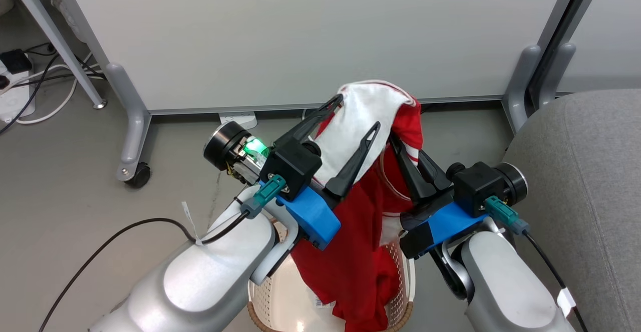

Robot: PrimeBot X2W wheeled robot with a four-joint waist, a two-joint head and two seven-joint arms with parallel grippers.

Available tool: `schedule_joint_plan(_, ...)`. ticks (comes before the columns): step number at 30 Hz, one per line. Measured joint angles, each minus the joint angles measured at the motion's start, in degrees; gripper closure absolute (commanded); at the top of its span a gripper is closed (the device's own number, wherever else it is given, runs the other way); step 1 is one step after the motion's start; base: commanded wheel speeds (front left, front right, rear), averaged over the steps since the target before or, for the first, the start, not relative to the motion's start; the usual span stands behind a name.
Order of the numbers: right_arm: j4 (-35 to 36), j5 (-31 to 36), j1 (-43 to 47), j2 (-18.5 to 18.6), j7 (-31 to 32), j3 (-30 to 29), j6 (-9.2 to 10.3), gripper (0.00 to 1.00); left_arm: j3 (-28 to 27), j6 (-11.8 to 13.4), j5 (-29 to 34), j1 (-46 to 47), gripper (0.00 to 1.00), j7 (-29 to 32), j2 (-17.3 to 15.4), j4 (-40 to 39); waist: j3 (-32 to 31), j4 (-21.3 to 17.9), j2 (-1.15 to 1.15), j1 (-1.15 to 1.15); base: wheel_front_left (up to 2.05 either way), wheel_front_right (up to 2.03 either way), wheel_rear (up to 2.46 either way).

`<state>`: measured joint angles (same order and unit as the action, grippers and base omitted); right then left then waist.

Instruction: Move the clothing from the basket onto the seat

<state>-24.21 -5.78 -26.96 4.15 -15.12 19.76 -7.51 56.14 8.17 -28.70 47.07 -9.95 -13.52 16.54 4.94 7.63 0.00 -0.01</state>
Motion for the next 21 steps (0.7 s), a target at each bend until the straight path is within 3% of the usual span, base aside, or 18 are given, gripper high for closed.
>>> schedule_joint_plan(12,1.09,-0.19,0.44,0.0,0.0,-3.25,0.0,1.0,0.09,0.33,-0.51,-0.3,0.0,-0.16,-0.6,-0.3,1.72,-1.34,0.0,0.0,0.0,0.0,0.0)
schedule_joint_plan(21,2.81,0.45,-0.15,0.2,0.0,-6.16,0.0,1.0,0.21,0.24,-0.51,0.22,0.0,-0.16,-1.2,-0.79,4.68,-5.26,0.0,0.01,0.0,0.0,0.0)
